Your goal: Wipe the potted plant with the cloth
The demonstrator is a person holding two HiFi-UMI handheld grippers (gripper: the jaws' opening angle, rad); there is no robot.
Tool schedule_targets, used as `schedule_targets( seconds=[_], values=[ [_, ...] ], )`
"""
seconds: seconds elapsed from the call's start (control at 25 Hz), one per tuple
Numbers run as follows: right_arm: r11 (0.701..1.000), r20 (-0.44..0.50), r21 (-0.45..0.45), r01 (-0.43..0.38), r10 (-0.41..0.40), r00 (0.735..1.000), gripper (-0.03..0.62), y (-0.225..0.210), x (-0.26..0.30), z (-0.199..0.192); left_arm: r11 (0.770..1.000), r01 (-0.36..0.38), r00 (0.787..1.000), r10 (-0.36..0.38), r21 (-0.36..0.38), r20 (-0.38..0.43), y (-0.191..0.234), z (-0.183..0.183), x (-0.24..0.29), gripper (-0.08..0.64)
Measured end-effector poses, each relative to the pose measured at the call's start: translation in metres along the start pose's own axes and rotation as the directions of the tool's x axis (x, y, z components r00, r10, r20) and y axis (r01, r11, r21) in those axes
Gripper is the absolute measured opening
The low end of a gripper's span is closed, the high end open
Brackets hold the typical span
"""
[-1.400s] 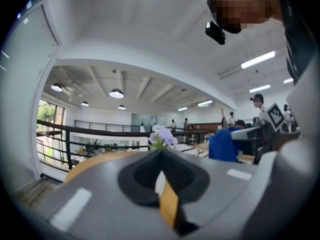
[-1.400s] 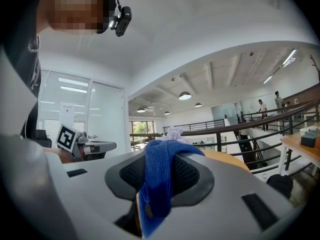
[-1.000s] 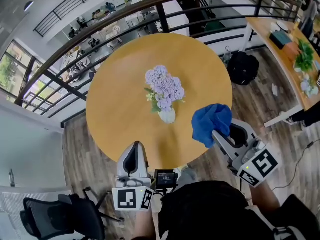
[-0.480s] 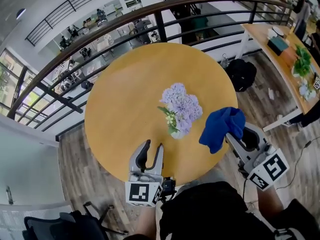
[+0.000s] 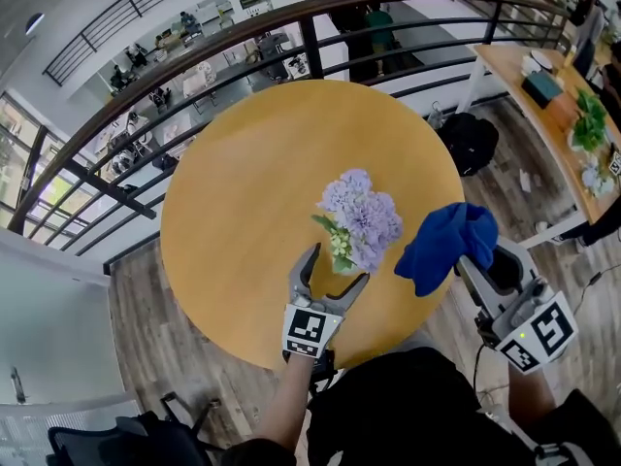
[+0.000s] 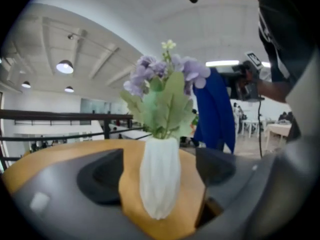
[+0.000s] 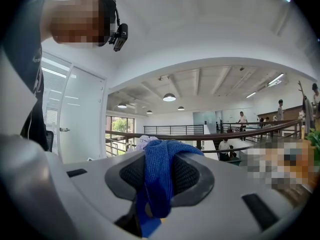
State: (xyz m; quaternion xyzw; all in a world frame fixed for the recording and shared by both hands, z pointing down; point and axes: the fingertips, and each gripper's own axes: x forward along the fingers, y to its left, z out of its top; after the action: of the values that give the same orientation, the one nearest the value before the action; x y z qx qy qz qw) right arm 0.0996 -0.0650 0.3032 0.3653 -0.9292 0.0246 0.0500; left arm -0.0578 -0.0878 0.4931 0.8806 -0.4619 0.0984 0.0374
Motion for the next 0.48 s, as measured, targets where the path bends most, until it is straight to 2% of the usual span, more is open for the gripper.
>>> schedule_targets(
  seconds=[0.2,0.28,0.36,0.48],
  values=[
    [1.000,0.010,0.013,-0.009,0.009,1.000,0.120,-0.007,0.002,0.012,0.999,0.022,0.999,-0.020,0.032,-0.045,0.005,-0.016,0.029,0.442],
    [1.000,0.026,0.020,-0.021,0.020,0.999,0.120,-0.008,0.001,0.018,0.998,0.022,0.999,-0.020,0.059,-0.047,0.004,-0.017,0.032,0.414],
    [0.999,0.036,0.016,-0.034,0.033,0.999,0.120,-0.007,0.002,0.023,0.996,0.029,0.999,-0.026,0.089,-0.040,0.001,-0.015,0.032,0.341],
    [0.999,0.039,-0.008,-0.054,0.054,0.998,0.120,-0.003,0.007,0.029,0.994,0.039,0.999,-0.036,0.106,-0.030,-0.001,-0.013,0.033,0.330]
  ],
)
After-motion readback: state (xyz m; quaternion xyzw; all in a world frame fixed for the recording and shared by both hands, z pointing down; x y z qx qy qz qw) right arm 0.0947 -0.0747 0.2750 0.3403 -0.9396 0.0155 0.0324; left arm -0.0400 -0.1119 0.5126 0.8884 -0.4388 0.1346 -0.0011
